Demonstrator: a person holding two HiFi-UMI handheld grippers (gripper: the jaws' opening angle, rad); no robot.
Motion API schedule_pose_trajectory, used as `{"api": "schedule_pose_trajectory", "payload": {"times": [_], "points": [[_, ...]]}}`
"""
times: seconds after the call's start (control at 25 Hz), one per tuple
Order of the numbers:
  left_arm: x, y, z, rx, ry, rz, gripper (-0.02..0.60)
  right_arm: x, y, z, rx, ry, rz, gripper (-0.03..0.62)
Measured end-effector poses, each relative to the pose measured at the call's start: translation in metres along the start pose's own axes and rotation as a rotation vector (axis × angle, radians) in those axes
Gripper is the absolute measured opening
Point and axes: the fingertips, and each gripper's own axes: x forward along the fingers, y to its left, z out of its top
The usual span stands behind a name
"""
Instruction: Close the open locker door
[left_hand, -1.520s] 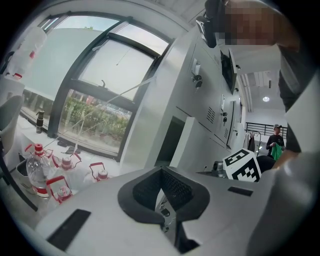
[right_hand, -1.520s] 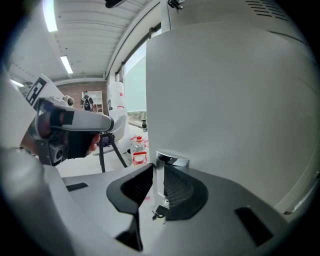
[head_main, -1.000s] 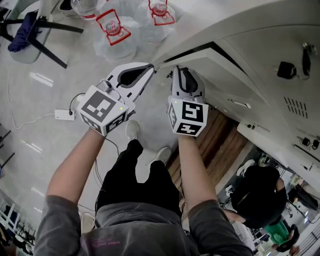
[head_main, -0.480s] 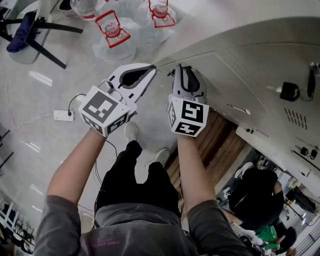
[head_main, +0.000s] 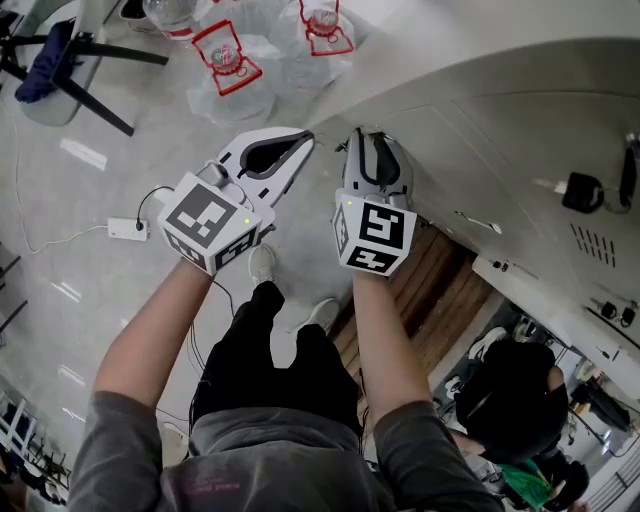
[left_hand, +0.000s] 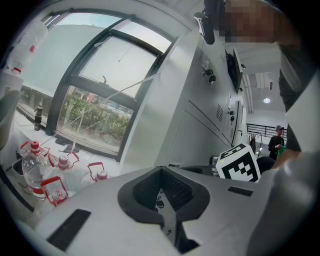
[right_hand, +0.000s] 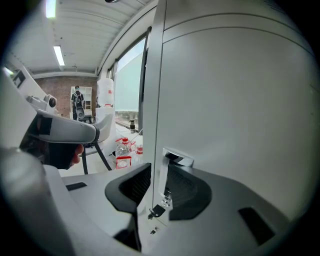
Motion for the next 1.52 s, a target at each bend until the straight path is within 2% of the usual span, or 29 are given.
{"api": "schedule_pose_trajectory", "payload": {"times": [0.36, 0.84, 1.2, 1.32, 1.52], "points": [[-0.001, -0.002, -0.009, -0.011, 0.009, -0.002, 0.012, 0.000, 0.006, 0.000, -0.016, -0.010, 0.004, 0.144], [-0.008, -0.011, -0.023, -0.021, 0.032, -0.003, 0.014, -0.008, 0.007, -0.008, -0.008, -0.004, 0.009, 0.149], [-0.010, -0.030, -0.012, -0.001, 0.026, -0.011, 0.012, -0.030, 0.009, 0.001, -0.005, -0.029, 0.047, 0.149], [-0.012, -0.040, -0.007, 0.011, 0.024, -0.013, 0.013, -0.043, 0.009, 0.007, -0.004, -0.045, 0.064, 0.143], [-0.022, -0.063, 0.006, 0.028, 0.009, -0.005, 0.013, -0.080, 0.008, 0.024, -0.010, -0.088, 0.103, 0.094]]}}
